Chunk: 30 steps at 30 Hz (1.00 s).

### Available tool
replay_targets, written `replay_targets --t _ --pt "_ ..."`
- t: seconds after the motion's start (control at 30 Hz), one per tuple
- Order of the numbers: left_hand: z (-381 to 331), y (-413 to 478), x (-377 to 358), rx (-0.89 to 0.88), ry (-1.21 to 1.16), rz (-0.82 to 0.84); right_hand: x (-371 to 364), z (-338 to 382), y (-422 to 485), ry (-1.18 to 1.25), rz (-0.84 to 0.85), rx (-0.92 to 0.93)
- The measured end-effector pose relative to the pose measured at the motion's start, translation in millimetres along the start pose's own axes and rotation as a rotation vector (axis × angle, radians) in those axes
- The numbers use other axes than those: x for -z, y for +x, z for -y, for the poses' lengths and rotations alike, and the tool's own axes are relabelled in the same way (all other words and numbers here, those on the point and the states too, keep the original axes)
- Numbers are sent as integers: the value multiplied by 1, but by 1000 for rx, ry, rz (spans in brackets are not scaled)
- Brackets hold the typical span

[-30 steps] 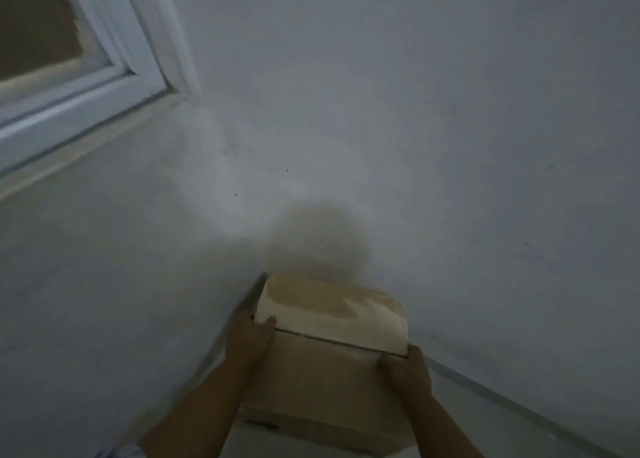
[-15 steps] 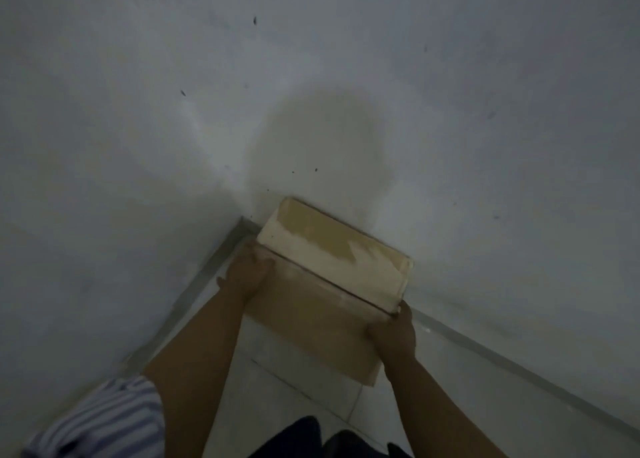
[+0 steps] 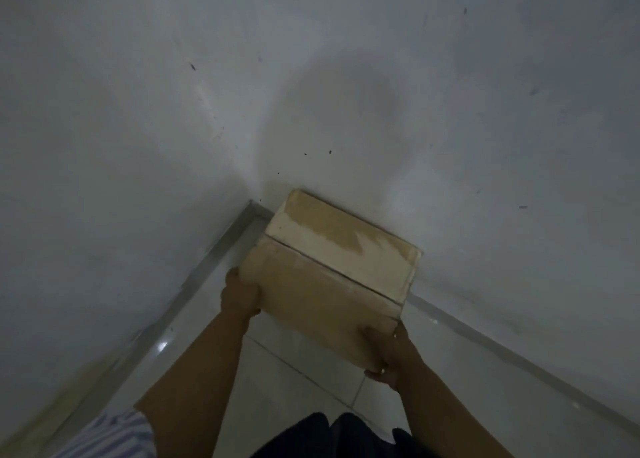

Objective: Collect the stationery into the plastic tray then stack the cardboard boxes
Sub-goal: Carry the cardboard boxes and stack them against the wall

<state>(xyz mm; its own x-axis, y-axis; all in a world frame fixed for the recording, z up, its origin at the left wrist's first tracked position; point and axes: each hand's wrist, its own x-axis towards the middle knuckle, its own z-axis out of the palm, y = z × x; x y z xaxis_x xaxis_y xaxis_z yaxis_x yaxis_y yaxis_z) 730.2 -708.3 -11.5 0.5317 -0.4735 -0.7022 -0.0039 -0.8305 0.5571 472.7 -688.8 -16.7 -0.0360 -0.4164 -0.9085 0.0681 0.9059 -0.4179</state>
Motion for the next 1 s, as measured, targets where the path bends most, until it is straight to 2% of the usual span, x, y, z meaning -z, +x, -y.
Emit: replay_targets --t 0.17,0.3,0.43,0.5,0.57,0.7,0.8,0.9,1.0 --pt "9 -7 4 -58 19 40 -3 -21 3 6 -144 191" --pt "9 -2 12 -30 26 149 -2 -23 5 -74 -167 222" --pt "0 -3 24 -19 189 261 1 -11 1 -503 -239 219" --pt "-11 -22 29 -155 447 225 0 4 -15 -659 -319 213" --pt "-22 -51 31 -292 580 156 -2 22 -40 -755 -360 283" --pt "-47 -123 42 -492 689 150 -15 58 -113 -929 -298 556" --pt "-76 -186 67 -587 717 75 -24 85 -180 -1081 -252 739" --pt "-94 -244 98 -637 744 -25 -32 104 -238 -1189 -228 901" --pt "-97 -292 125 -602 682 -94 -38 112 -287 -1313 -169 1034"
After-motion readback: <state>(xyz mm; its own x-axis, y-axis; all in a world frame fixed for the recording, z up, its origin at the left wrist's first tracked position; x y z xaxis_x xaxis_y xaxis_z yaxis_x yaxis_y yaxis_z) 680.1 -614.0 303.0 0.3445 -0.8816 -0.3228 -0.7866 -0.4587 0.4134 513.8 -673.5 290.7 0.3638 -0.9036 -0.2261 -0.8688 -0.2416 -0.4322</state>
